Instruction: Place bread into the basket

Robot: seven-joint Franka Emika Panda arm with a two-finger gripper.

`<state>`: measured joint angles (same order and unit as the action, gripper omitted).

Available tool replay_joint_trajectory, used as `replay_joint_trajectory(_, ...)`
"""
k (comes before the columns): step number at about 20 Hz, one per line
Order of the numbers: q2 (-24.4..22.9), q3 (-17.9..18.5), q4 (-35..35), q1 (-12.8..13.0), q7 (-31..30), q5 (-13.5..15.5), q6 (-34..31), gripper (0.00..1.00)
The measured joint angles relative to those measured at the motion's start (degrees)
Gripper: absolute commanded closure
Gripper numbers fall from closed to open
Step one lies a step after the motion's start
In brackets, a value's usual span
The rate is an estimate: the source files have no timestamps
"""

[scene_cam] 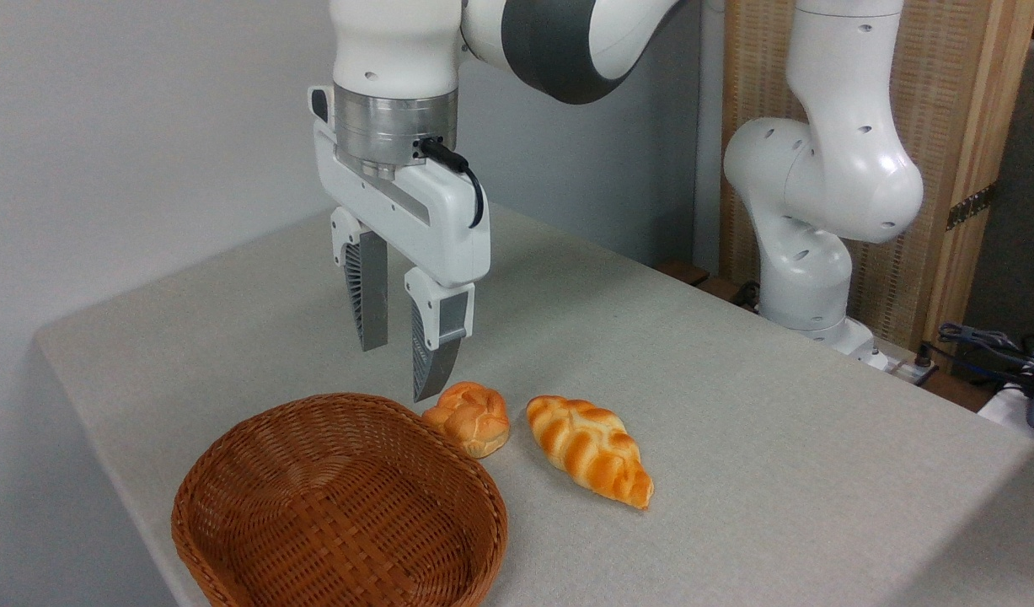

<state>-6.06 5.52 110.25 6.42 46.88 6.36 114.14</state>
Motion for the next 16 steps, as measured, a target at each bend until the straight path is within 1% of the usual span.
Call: replay_joint_trajectory(16,0.33,-0.65,0.00,0.05,0.01,0.00,0.00,0.00)
